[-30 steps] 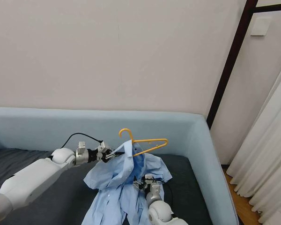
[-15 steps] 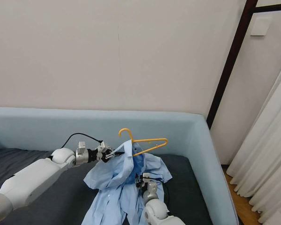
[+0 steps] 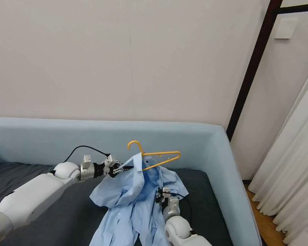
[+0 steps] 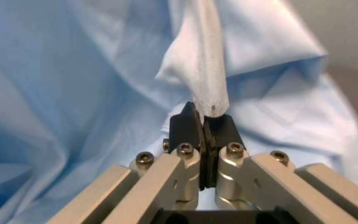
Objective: Pick up the clothes from the sofa and hang them on the clothes hanger.
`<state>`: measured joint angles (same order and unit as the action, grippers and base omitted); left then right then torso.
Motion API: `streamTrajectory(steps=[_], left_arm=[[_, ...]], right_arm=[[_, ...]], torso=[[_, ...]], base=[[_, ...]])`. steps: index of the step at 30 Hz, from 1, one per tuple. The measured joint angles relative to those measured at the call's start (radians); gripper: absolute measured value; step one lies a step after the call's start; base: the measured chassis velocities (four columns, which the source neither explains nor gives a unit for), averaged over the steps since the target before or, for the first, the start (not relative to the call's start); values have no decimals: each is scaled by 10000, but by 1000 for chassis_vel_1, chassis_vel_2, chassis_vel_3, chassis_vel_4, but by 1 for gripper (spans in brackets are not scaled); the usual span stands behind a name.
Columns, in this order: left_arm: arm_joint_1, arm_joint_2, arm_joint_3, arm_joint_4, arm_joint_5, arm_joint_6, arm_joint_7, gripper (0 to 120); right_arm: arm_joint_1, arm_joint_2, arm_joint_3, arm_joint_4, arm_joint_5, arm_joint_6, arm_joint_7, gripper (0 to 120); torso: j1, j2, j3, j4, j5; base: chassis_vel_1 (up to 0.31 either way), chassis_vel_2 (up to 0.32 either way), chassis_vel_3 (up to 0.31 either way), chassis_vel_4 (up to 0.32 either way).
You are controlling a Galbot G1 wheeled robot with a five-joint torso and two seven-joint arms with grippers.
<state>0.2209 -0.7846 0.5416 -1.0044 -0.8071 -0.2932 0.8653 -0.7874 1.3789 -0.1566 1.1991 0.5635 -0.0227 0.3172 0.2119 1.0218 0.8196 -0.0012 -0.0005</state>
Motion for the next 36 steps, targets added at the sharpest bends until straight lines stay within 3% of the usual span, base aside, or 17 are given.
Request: streamTrajectory(steps=[5,8,16,21,36], left_arm=[[-84,-131,-64,479,82,-714,10,4],[-245,-345,48,1057,-125,-1911,-224,4],[-199,-283,239,962,-199,-2885,-8,3],[-165,-267,243,1066,456,-3612,31,1],[-178,-88,-135,1210,1218,-3715,659,1]], right_arm=[[64,-903,-323,634,267,-236,-188,0],[264,-1453,-436,844,393,-351,-350,0],[857,-2170,-815,1232,880,-676,-579,0],[1532,-2579,-1181,1466,1321,-1084,-621,0],[2990,-4205,-1850,2068,2289,-1438,-1101,0]], torso=[[0,0,0,-1,2],[0,0,0,-3,1],[0,0,0,1,0],[0,0,1,3,0],[0,0,0,1,0]], base=[[0,0,0,0],[0,0,0,0],[0,0,0,0],[0,0,0,0],[0,0,0,0]])
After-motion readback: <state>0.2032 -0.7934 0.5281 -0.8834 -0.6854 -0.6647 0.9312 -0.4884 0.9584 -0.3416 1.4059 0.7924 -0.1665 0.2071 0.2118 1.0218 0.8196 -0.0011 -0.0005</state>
